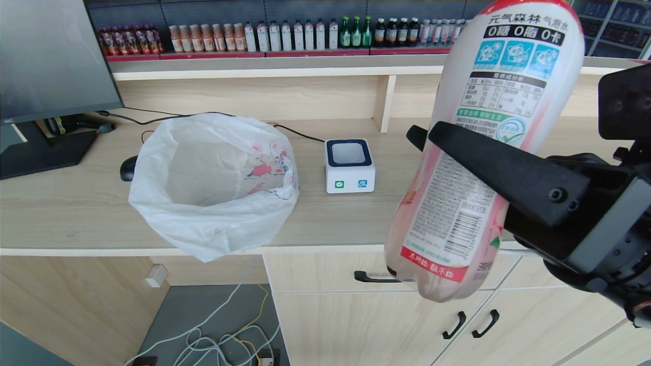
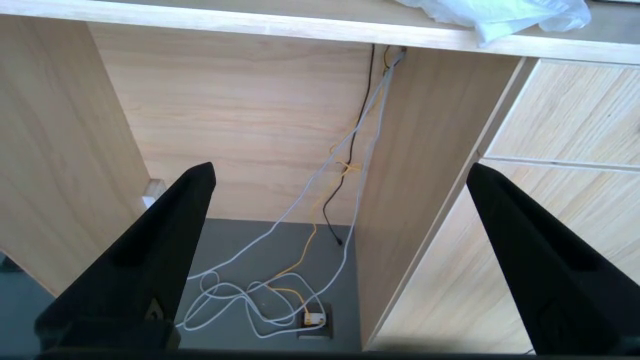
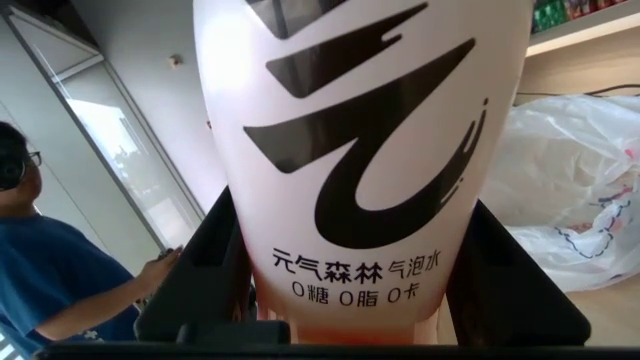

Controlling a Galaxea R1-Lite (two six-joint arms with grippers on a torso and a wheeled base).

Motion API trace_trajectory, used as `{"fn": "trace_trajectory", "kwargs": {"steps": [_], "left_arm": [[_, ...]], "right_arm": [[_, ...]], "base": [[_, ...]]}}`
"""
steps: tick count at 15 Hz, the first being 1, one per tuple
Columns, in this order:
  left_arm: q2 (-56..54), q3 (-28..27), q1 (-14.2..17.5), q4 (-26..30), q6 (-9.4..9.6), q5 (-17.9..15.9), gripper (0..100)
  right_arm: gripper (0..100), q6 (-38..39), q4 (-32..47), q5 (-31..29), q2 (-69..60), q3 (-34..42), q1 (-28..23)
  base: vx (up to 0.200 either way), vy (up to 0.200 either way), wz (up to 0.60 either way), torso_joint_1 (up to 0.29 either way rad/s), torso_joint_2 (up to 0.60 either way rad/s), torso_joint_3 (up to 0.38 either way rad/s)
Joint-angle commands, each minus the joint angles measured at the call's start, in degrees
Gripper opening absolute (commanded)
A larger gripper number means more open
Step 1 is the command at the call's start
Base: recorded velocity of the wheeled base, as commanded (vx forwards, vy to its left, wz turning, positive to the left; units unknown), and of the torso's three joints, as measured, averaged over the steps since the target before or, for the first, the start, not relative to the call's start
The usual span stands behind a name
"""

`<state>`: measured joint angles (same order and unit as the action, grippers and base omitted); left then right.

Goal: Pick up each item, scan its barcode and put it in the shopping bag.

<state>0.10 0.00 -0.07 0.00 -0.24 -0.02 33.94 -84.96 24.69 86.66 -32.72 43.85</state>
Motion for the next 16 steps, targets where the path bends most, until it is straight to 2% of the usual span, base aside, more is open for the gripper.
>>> {"fn": "trace_trajectory", "kwargs": {"steps": [1, 10, 14, 16], "left_arm": [[-0.01, 0.00, -0.01, 0.00, -0.02, 0.02, 100], [-0.01, 0.00, -0.01, 0.00, -0.02, 0.02, 100], [-0.01, 0.00, -0.01, 0.00, -0.02, -0.06, 100], [-0.01, 0.00, -0.01, 0.00, -0.02, 0.02, 100]], "right_arm": [[0, -0.01, -0.03, 0.10, 0.09, 0.02, 0.01], [0, -4.14, 0.05, 0.01, 0.26, 0.73, -0.08], [0, -13.72, 0.41, -0.25, 2.46, 1.52, -0.26], [0, -21.81, 0.58, -4.03, 4.04, 1.69, -1.40]], "base": [[0.000, 0.000, 0.00, 0.000, 0.00, 0.000], [0.000, 0.000, 0.00, 0.000, 0.00, 0.000], [0.000, 0.000, 0.00, 0.000, 0.00, 0.000], [0.000, 0.000, 0.00, 0.000, 0.00, 0.000]]}}
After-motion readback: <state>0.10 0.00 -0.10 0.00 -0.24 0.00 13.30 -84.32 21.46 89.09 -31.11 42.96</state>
